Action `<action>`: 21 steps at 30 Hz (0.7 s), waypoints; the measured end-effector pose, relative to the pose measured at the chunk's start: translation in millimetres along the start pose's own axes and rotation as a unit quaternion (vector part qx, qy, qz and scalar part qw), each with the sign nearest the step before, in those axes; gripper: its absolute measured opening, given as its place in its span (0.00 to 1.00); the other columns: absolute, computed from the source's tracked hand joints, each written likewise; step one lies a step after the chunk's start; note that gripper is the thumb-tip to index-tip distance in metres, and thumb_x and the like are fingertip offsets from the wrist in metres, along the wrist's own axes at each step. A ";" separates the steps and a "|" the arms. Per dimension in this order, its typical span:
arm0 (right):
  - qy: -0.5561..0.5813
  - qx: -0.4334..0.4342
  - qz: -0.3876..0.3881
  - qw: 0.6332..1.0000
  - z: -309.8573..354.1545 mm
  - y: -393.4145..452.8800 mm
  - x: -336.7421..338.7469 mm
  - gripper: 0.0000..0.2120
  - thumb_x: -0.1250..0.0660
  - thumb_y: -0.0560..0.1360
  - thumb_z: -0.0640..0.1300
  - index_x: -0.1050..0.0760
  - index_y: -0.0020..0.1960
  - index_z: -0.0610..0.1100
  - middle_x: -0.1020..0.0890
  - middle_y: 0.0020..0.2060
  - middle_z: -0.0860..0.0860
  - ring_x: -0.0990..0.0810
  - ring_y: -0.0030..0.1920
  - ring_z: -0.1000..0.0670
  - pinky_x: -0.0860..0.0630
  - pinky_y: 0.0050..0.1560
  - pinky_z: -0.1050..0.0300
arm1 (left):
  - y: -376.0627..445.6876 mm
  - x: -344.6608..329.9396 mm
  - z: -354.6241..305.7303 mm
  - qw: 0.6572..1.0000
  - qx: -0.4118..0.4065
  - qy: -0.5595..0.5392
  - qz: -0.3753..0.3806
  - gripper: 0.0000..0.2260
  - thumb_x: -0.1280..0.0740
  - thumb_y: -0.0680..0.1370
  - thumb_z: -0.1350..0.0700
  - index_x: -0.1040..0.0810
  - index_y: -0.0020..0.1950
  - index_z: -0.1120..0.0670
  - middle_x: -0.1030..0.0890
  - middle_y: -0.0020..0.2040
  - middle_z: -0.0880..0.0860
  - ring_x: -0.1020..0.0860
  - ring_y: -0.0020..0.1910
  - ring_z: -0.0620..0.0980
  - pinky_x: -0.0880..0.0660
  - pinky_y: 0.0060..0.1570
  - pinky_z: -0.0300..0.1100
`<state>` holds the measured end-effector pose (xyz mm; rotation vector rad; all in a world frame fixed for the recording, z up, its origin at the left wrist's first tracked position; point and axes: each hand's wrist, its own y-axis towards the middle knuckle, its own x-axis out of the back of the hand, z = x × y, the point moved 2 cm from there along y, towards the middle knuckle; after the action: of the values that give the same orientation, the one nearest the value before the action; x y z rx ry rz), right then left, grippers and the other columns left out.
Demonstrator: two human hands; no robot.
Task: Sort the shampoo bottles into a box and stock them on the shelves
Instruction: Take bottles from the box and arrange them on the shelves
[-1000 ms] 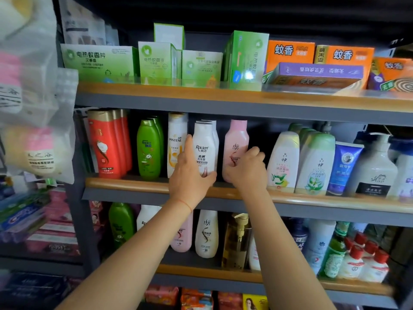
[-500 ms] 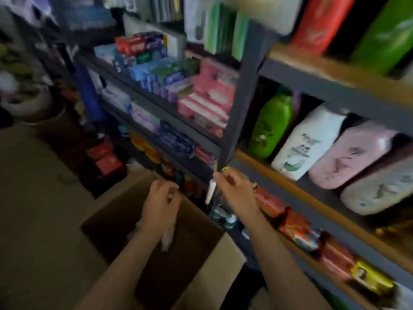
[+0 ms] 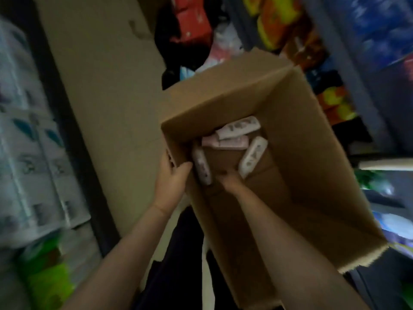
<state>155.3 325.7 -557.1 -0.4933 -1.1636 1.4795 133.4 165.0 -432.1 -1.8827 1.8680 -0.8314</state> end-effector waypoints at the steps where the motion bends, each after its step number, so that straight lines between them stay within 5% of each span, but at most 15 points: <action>1: -0.003 -0.007 0.012 1.000 2.6 9.4 -9.6 0.19 0.36 0.81 0.40 0.29 0.69 0.33 0.23 0.63 0.36 0.24 0.62 0.39 0.30 0.58 0.53 | 1.8 1.1 2.0 1.000 0.000 -0.009 0.004 0.17 0.35 0.81 0.61 0.30 0.64 0.42 0.21 0.59 0.48 0.21 0.57 0.47 0.20 0.54 0.41; 9: -0.009 -0.063 0.032 0.997 -0.6 66.2 -53.6 0.25 0.31 0.78 0.46 0.29 0.69 0.34 0.22 0.62 0.37 0.22 0.62 0.38 0.26 0.57 0.50 | 14.1 8.3 19.1 0.998 -0.059 -0.004 0.005 0.24 0.32 0.77 0.55 0.34 0.64 0.31 0.24 0.64 0.46 0.23 0.62 0.44 0.22 0.58 0.43; 14: -0.002 -0.052 0.046 0.998 4.4 69.4 -52.2 0.19 0.35 0.81 0.42 0.29 0.69 0.34 0.23 0.64 0.39 0.25 0.65 0.39 0.29 0.58 0.55 | 16.7 9.0 22.4 0.997 -0.079 -0.001 0.006 0.25 0.33 0.75 0.54 0.34 0.66 0.31 0.25 0.65 0.48 0.24 0.63 0.47 0.22 0.58 0.47; 21: 0.135 -0.014 0.054 0.989 -4.0 8.7 -12.3 0.37 0.25 0.64 0.67 0.24 0.64 0.46 0.18 0.57 0.47 0.18 0.55 0.46 0.21 0.60 0.45 | 11.8 3.5 13.8 0.998 -0.046 0.025 -0.023 0.24 0.33 0.73 0.51 0.29 0.69 0.48 0.21 0.60 0.49 0.21 0.59 0.48 0.22 0.59 0.50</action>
<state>157.6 317.1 -569.9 -0.7612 -0.9559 1.4374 132.8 158.8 -449.5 -1.9834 1.9313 -0.8278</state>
